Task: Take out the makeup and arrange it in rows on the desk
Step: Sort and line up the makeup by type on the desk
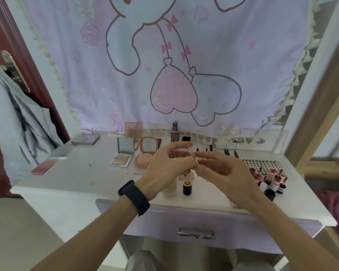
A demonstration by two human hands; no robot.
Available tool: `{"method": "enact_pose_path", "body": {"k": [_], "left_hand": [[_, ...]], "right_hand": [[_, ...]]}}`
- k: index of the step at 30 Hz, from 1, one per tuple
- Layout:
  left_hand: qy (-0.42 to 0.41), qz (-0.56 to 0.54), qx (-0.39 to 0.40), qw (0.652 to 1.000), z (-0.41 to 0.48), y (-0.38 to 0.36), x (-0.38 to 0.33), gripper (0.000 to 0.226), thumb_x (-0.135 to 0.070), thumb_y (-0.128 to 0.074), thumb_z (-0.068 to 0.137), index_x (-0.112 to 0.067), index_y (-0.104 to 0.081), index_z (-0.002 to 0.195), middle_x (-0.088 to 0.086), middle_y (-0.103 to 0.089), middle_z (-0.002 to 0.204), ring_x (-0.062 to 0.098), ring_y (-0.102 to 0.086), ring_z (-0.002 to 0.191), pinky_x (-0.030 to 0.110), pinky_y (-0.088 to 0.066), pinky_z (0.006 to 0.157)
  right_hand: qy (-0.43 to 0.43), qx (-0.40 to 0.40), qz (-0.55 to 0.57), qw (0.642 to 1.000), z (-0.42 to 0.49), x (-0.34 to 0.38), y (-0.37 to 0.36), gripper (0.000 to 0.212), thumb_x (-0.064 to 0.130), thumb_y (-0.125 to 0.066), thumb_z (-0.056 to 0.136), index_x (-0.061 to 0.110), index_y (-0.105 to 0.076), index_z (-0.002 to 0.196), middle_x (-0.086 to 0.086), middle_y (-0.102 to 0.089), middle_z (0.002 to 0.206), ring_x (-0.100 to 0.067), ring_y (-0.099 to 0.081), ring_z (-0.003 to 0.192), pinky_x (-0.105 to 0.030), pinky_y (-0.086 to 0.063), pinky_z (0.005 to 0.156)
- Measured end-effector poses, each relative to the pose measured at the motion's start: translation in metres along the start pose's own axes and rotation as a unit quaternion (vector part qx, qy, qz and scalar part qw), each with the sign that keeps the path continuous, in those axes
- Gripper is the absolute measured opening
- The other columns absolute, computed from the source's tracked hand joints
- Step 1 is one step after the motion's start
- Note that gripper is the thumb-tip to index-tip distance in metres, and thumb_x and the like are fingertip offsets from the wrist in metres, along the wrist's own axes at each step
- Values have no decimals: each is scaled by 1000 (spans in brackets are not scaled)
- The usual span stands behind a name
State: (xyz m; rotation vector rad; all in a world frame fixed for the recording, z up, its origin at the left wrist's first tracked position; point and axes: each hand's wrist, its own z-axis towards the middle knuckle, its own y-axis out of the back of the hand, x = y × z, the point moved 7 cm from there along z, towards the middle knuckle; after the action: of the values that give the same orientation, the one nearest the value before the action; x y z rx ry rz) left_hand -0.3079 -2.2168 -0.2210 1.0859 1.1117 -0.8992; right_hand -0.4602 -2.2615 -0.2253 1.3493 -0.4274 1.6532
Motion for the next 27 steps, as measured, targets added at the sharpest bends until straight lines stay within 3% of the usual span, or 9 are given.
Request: {"method": "enact_pose_path", "body": {"k": [4, 9, 11, 14, 19, 24, 27], "left_hand": [[36, -51, 4, 998, 5, -5, 3, 44, -7, -70, 83, -21, -65, 124, 7, -76, 98, 23, -74, 93, 42, -59, 89], [47, -54, 22, 997, 8, -6, 0, 50, -20, -73, 73, -21, -66, 123, 13, -74, 106, 24, -74, 96, 41, -58, 90], [48, -49, 24, 997, 10, -5, 0, 59, -24, -72, 67, -22, -65, 125, 12, -73, 109, 23, -73, 98, 40, -58, 91], [30, -33, 37, 998, 9, -3, 1, 58, -18, -73, 75, -24, -61, 132, 8, -72, 113, 22, -72, 101, 39, -57, 93], [-33, 80, 36, 996, 3, -1, -6, 60, -15, -73, 83, -31, -54, 137, -11, -68, 114, 5, -70, 98, 16, -55, 79], [-91, 161, 9, 983, -1, -5, -19, 65, -25, -80, 76, -34, -54, 134, -18, -64, 118, -2, -66, 96, 17, -56, 82], [-144, 287, -7, 947, -2, -7, -23, 79, -38, -81, 72, -38, -44, 142, -21, -55, 122, -4, -58, 104, 14, -48, 86]], "right_hand": [[-8, -29, 20, 999, 0, 0, 3, 30, 16, -73, 89, 21, -73, 119, 14, -77, 100, -2, -72, 97, -17, -55, 87], [-16, -35, 31, 999, 4, -2, 5, 25, 20, -75, 88, 29, -77, 112, 9, -78, 95, -21, -73, 99, -33, -58, 92], [-26, -40, 36, 998, 5, -4, 5, 26, 20, -76, 87, 28, -76, 112, 11, -78, 97, -14, -73, 100, -27, -57, 91], [-30, -37, 19, 999, 4, -7, 3, 36, 21, -77, 86, 23, -72, 121, 13, -77, 104, -3, -71, 100, -21, -57, 88], [-7, -34, 37, 999, 1, -10, 4, 38, 13, -79, 83, 26, -72, 117, 12, -76, 105, -8, -73, 96, -22, -58, 83], [-13, -6, 53, 999, 2, -9, 7, 42, 8, -79, 80, 26, -70, 117, 14, -74, 111, -11, -74, 96, -21, -58, 78], [-118, 16, 222, 968, 7, -21, 2, 48, 22, -76, 75, 21, -67, 122, 0, -75, 111, -24, -74, 98, -33, -61, 82]]}}
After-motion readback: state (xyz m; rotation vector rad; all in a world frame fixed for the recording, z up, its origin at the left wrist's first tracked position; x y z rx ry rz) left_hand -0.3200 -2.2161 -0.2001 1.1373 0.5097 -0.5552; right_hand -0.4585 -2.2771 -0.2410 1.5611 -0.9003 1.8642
